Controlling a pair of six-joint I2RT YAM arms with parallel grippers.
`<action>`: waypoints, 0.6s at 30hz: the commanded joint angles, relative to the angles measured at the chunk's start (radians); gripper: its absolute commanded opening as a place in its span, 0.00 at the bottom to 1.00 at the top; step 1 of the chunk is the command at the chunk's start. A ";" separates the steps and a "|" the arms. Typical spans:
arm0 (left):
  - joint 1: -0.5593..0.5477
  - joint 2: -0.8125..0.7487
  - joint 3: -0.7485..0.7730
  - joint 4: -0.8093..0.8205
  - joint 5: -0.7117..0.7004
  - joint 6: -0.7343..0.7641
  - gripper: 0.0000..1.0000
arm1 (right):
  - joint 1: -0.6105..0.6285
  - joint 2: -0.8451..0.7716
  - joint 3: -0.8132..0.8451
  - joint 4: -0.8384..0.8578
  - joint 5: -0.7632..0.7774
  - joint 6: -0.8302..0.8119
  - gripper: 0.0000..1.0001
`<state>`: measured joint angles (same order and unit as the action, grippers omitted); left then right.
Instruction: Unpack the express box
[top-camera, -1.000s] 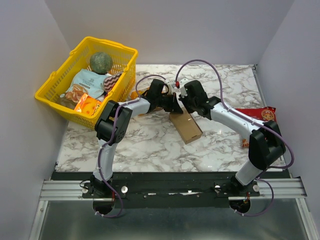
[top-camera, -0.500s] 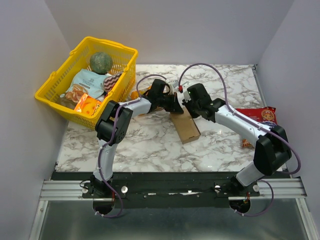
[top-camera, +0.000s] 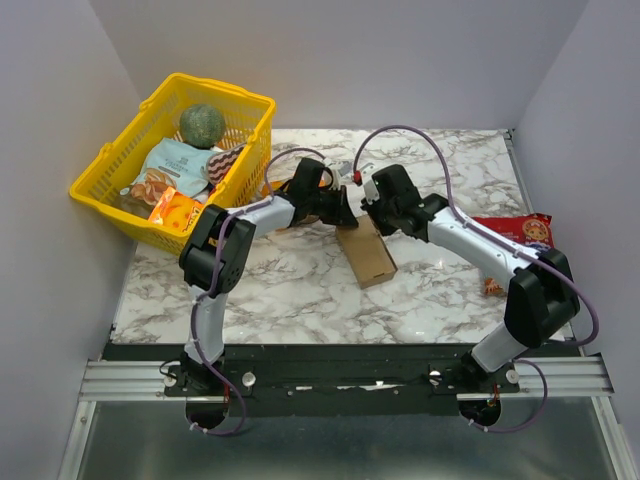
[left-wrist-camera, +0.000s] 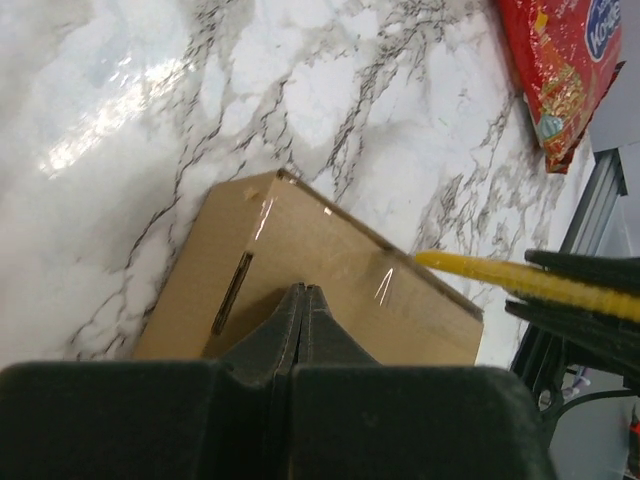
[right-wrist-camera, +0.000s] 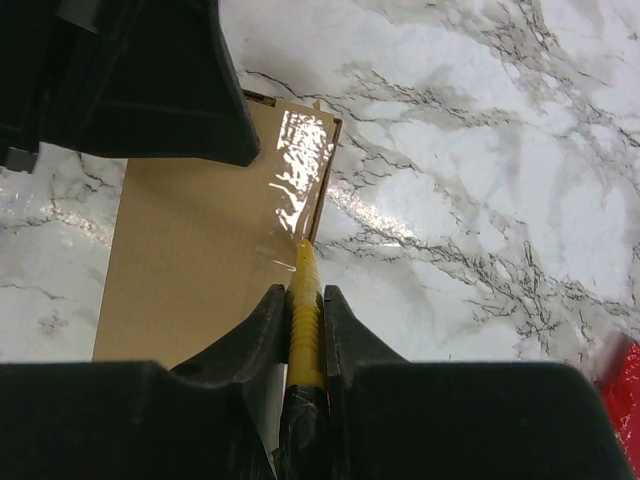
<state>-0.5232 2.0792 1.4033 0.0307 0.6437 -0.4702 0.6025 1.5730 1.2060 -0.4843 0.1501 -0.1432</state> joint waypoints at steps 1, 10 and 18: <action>0.048 -0.123 -0.075 0.000 0.034 0.018 0.00 | 0.006 0.062 0.078 -0.016 -0.055 -0.041 0.00; 0.052 -0.133 -0.103 0.132 0.221 -0.024 0.00 | 0.011 0.139 0.158 0.013 -0.138 -0.042 0.00; 0.052 0.024 -0.066 0.123 0.175 -0.074 0.00 | 0.016 0.139 0.144 0.019 -0.133 -0.061 0.00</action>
<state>-0.4694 2.0293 1.3251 0.1558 0.8268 -0.5129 0.6086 1.7020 1.3437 -0.4770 0.0414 -0.1860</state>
